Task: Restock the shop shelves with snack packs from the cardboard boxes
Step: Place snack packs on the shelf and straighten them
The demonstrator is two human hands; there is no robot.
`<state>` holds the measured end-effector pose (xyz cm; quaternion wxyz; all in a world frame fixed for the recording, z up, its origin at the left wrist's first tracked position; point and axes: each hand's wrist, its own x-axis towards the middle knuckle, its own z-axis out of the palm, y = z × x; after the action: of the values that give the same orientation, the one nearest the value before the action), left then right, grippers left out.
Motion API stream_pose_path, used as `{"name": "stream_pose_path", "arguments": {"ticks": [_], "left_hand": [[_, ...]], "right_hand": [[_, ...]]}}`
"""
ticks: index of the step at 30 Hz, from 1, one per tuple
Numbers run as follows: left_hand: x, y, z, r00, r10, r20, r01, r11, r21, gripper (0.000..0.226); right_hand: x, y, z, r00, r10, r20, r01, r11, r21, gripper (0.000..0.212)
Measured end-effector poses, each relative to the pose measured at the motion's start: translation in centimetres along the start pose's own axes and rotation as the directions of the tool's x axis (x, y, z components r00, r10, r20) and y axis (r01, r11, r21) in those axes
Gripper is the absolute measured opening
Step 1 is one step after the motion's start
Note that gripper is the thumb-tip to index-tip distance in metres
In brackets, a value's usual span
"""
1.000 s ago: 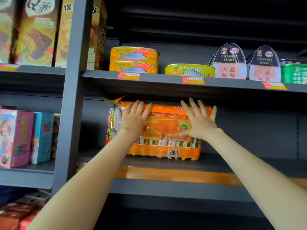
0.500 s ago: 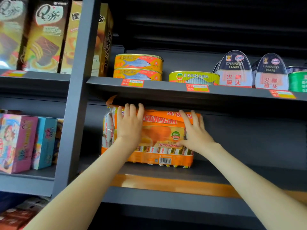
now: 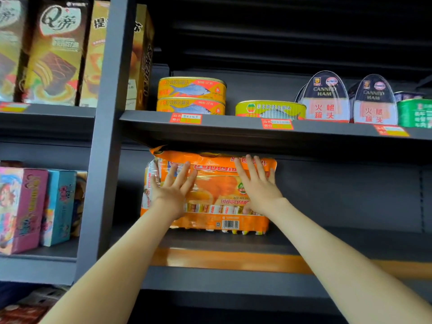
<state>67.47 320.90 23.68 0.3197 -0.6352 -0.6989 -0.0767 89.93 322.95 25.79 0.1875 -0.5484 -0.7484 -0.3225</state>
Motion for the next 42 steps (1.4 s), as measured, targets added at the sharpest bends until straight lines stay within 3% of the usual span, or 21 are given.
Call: {"name": "stream_pose_path", "arguments": {"ticks": [8,12,17,21,25,28,32,34,37,42], "left_hand": [[-3.4,0.9,-1.9,0.990,0.060,-0.125,-0.083,0.979,-0.186,0.088],[-6.3,1.5,-3.9,0.987,0.041,-0.156,-0.084,0.955,-0.283,0.077],[-12.6,2.8,-5.0,0.959,-0.020,-0.282,-0.101,0.907,-0.408,0.057],[-19.9,3.5,-3.3,0.917,-0.006,-0.399,-0.205,0.851,-0.484,0.044],[-29.2,3.1,0.2,0.915,-0.020,-0.402,-0.202,0.842,-0.500,0.040],[-37.2,1.9,4.2,0.962,-0.054,-0.266,-0.094,0.853,-0.513,0.036],[-48.4,-1.6,10.6,0.986,-0.130,0.109,0.167,0.854,-0.493,0.036],[-53.6,-3.8,13.3,0.934,-0.204,0.293,0.320,0.840,-0.437,0.037],[-60.2,-7.3,16.7,0.789,-0.316,0.527,0.518,0.803,-0.294,0.041],[-69.2,-11.6,23.2,0.561,-0.382,0.735,0.629,0.773,-0.079,0.047]], "right_hand": [[-3.3,-1.8,-1.3,0.994,-0.037,-0.098,0.030,0.997,-0.071,0.110],[-6.2,-4.1,-2.9,0.993,-0.068,-0.099,0.076,0.994,0.077,0.092],[-12.3,-6.2,-5.2,0.977,-0.054,-0.208,0.114,0.951,0.288,0.062],[-18.4,-9.3,-4.8,0.960,-0.084,-0.268,0.202,0.870,0.450,0.049],[-25.0,-14.0,-2.6,0.950,-0.150,-0.274,0.289,0.754,0.590,0.041],[-29.9,-18.9,0.1,0.944,-0.212,-0.254,0.330,0.653,0.681,0.038],[-36.1,-26.0,3.4,0.925,-0.366,-0.104,0.295,0.519,0.802,0.036],[-38.7,-29.4,4.8,0.874,-0.486,0.022,0.248,0.484,0.839,0.038],[-41.8,-34.5,6.9,0.771,-0.617,0.157,0.195,0.463,0.865,0.045],[-45.8,-43.4,12.1,0.575,-0.731,0.367,0.141,0.530,0.836,0.048]]}}
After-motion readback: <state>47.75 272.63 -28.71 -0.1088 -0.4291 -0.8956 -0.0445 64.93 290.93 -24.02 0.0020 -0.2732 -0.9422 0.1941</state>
